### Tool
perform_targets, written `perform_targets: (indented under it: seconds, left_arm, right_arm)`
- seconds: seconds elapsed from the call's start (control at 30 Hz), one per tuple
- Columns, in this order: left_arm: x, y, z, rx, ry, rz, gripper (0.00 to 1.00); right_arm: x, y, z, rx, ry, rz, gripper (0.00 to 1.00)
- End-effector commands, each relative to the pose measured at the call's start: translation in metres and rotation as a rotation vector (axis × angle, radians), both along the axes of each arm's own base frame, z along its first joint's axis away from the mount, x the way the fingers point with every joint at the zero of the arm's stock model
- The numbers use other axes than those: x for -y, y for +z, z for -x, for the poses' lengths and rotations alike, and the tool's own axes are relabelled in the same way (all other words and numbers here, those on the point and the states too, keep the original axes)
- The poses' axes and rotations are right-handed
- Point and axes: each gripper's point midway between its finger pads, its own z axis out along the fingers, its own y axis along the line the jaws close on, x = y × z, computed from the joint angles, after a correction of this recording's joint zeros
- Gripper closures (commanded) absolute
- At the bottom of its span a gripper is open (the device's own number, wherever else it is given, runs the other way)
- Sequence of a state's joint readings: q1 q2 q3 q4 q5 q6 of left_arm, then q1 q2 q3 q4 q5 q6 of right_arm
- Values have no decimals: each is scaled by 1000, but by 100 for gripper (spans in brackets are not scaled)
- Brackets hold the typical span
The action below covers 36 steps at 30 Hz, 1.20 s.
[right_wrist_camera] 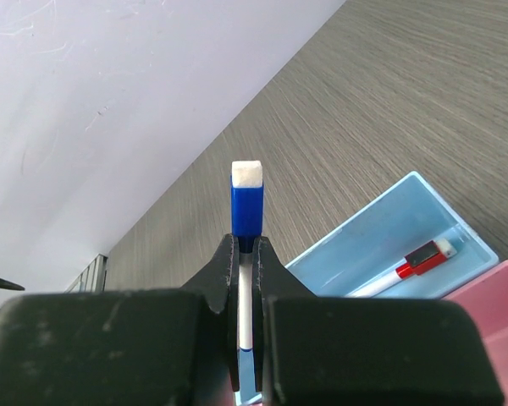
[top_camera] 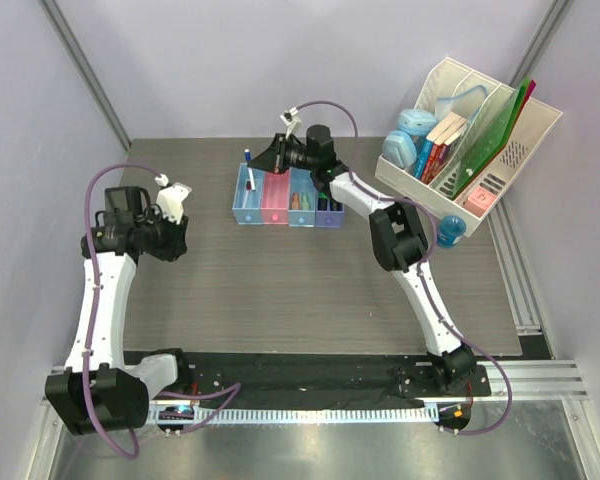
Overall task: Sort the stationery into containers
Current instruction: Place the pen in the storage box.
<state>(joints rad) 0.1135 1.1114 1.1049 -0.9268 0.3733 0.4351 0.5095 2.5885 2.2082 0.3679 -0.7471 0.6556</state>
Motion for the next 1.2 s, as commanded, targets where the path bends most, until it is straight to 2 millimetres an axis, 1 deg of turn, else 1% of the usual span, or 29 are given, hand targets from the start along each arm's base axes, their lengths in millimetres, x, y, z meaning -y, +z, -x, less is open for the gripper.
perform_targets:
  seconds: [0.0,0.4,0.43,0.47,0.5,0.57,0.67,0.7,0.77,0.8,0.87,1.0,1.03,1.07,1.1,1.13,1.17]
  left_arm:
    - [-2,4,9,11,3,-13,71]
    - [3,8,12,16,-18,10,70]
    - [4,8,12,21,-21,10,70]
    - [4,8,12,18,-21,12,70]
    - [5,7,12,19,-25,13,69]
    - [5,8,13,18,-31,14,68]
    - [7,7,12,21,-38,23,66]
    - [9,6,13,19,-44,30,65]
    - [10,4,13,16,-49,34,65]
    - [10,3,12,18,-51,32,64]
    - [11,2,12,14,-55,38,64]
    - [14,-1,9,14,-66,55,64]
    - [14,-1,7,17,-67,59,64]
    - [14,-2,5,19,-65,63,64]
    - [14,-2,-2,28,-52,70,64]
    - [14,-4,-5,30,-47,73,63]
    - [13,-5,-9,30,-38,76,63]
  right_arm:
    - [-6,9,2,48,16,-51,99]
    - [-4,-39,4,2,11,25,98]
    - [-4,-40,4,5,8,30,96]
    - [-3,-45,4,-4,9,40,93]
    - [-4,-47,5,-3,7,45,87]
    - [-3,-51,5,-7,8,60,84]
    - [-2,-57,6,-8,9,84,71]
    - [-1,-57,6,-7,8,88,62]
    - [-1,-61,6,-6,11,104,55]
    - [-2,-61,7,-5,13,106,51]
    - [0,-60,6,-5,10,113,48]
    - [1,-53,7,21,15,142,48]
    - [2,-38,3,51,4,148,48]
    - [5,-40,5,30,1,184,47]
    - [9,-37,2,91,-4,232,47]
    - [15,-25,3,87,-21,281,46]
    - [21,-19,3,117,-31,318,46]
